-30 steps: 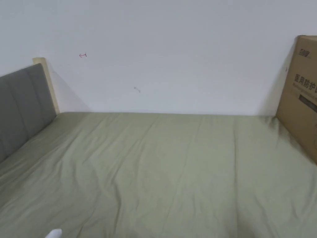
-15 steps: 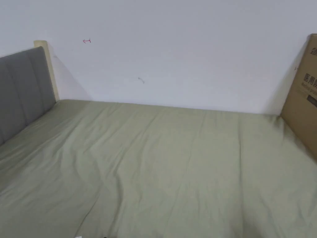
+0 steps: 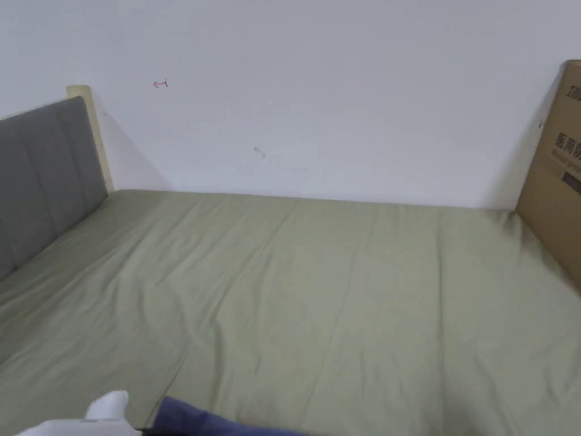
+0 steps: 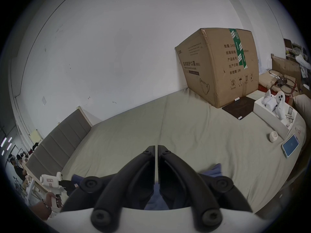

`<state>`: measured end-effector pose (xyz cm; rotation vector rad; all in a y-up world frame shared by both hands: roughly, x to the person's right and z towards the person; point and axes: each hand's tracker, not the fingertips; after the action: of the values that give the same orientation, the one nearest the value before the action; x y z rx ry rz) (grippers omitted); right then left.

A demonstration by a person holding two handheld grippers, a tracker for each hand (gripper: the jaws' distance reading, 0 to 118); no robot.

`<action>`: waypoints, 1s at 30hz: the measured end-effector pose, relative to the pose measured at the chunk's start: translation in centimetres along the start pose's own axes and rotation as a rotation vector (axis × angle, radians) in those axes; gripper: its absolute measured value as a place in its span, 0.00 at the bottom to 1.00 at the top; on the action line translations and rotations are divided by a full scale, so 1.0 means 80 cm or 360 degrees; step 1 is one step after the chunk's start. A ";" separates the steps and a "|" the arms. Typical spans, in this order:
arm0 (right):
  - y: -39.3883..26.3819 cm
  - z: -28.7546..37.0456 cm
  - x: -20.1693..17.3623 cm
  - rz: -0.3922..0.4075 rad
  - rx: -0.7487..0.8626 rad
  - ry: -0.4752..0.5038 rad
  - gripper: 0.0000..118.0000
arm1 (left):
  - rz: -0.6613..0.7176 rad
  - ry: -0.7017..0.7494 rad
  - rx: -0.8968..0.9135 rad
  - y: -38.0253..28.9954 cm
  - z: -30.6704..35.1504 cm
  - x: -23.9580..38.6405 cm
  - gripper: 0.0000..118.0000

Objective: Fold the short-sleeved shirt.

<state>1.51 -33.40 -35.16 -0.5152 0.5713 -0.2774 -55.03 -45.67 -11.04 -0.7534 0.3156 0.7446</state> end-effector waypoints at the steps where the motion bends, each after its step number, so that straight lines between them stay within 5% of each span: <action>1: 0.000 0.001 0.001 -0.0012 -0.0017 0.0024 0.03 | -0.0165 0.0178 0.0061 -0.007 -0.001 0.001 0.05; 5: -0.004 0.005 0.006 -0.0021 -0.0024 0.0076 0.03 | -0.0389 0.0584 0.0170 0.024 0.052 0.040 0.06; 10: -0.009 0.010 0.012 -0.0042 -0.0051 0.0096 0.03 | -0.0278 0.0070 0.0048 -0.004 0.068 0.125 0.06; 15: -0.013 0.013 0.016 -0.0039 -0.0086 0.0104 0.03 | -0.0358 -0.0145 -0.0267 -0.031 0.006 0.222 0.08; 16: -0.013 0.015 0.017 -0.0041 -0.0091 0.0109 0.03 | -0.0354 -0.0160 -0.0332 -0.038 -0.010 0.235 0.14; 19: -0.015 0.020 0.022 -0.0044 -0.0106 0.0111 0.03 | -0.0345 -0.0205 -0.0454 -0.056 -0.073 0.273 0.62; 20: -0.017 0.020 0.023 -0.0041 -0.0110 0.0107 0.03 | -0.0333 -0.0220 -0.0496 -0.063 -0.089 0.281 0.68; 24: -0.019 0.021 0.027 -0.0047 -0.0144 0.0095 0.03 | -0.0226 -0.0280 -0.0654 -0.074 -0.132 0.291 0.69; 28: -0.019 0.020 0.029 -0.0041 -0.0171 0.0164 0.03 | -0.0312 -0.0297 -0.0418 -0.049 -0.099 0.282 0.68; 30: -0.018 0.019 0.026 -0.0018 -0.0158 0.0166 0.03 | -0.0387 -0.0237 -0.0304 -0.034 -0.068 0.275 0.50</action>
<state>3.96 -34.86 -34.19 -0.6024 0.6863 -0.2890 -37.56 -40.01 -24.67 -0.8935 0.0164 0.6011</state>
